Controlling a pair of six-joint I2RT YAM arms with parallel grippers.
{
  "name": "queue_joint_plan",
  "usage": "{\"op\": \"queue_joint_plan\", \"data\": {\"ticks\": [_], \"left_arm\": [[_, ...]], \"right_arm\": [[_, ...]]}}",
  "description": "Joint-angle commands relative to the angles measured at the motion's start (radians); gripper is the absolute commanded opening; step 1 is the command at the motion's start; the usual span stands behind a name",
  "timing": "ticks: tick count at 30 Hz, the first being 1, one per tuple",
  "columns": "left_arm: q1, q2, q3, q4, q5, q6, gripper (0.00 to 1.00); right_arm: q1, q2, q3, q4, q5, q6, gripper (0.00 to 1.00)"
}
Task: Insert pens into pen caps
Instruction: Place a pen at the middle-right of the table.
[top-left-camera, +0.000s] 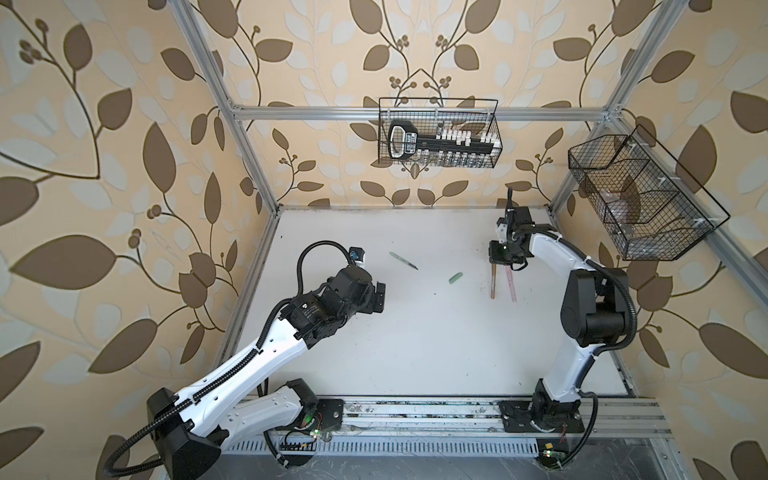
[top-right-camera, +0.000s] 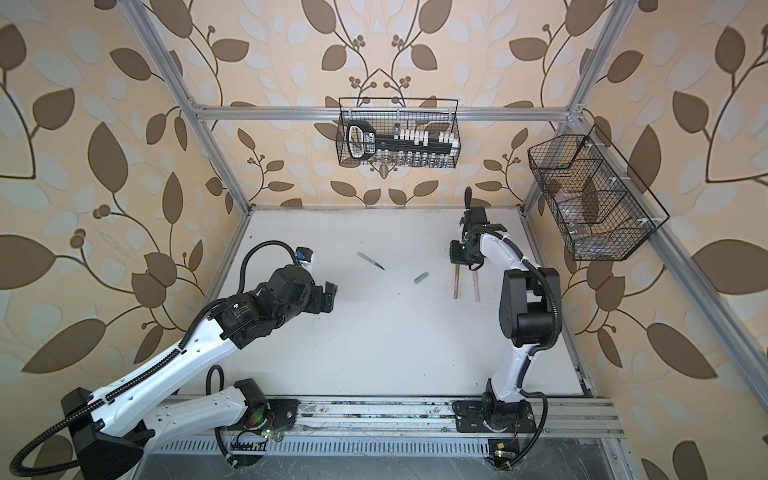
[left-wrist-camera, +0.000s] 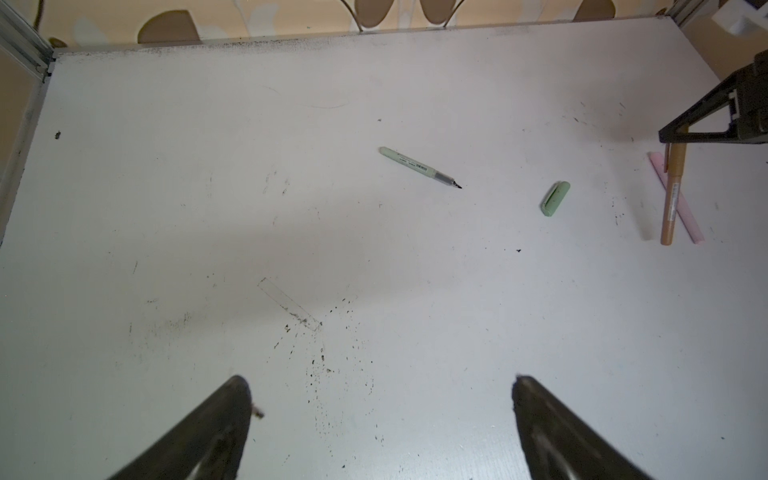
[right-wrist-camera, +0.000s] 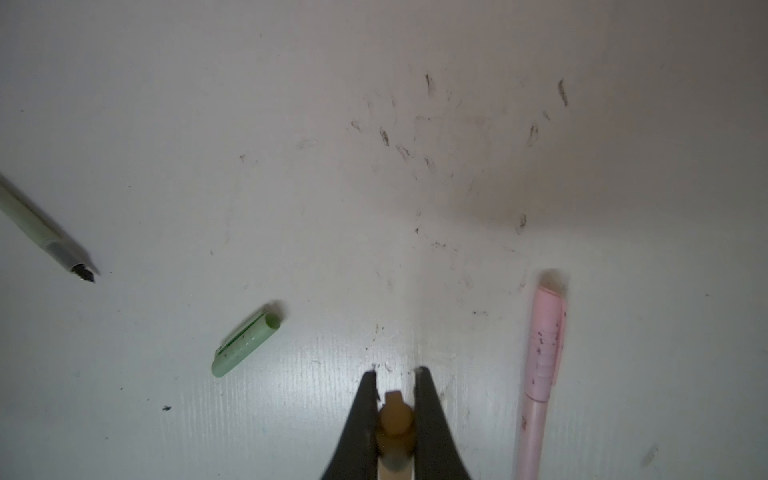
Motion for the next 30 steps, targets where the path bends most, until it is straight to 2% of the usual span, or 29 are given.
{"op": "queue_joint_plan", "data": {"ticks": [1,6,9,13,16,21,30], "left_arm": [[0.006,-0.040,-0.017,-0.025,-0.026,-0.037,0.99],[0.006,-0.059,-0.036,-0.012,-0.011,-0.052,0.99],[0.007,-0.065,-0.039,-0.016,-0.014,-0.055,0.99],[0.007,-0.069,-0.035,-0.029,-0.029,-0.056,0.99],[0.007,-0.070,-0.036,-0.033,-0.035,-0.055,0.99],[0.006,-0.072,-0.035,-0.047,-0.040,-0.052,0.99],[0.007,-0.080,-0.029,-0.053,-0.061,-0.041,0.99]], "right_arm": [[0.002,0.044,0.021,-0.040,0.047,-0.036,0.00],[0.001,0.103,0.046,-0.035,0.056,-0.044,0.00],[-0.006,0.119,0.050,-0.024,0.063,-0.045,0.08],[-0.016,0.129,0.047,-0.005,0.036,-0.040,0.09],[-0.016,0.145,0.050,0.005,0.042,-0.037,0.18],[-0.016,0.170,0.054,0.008,0.042,-0.037,0.25],[-0.013,0.132,0.053,0.030,0.038,-0.027,0.33]]}}
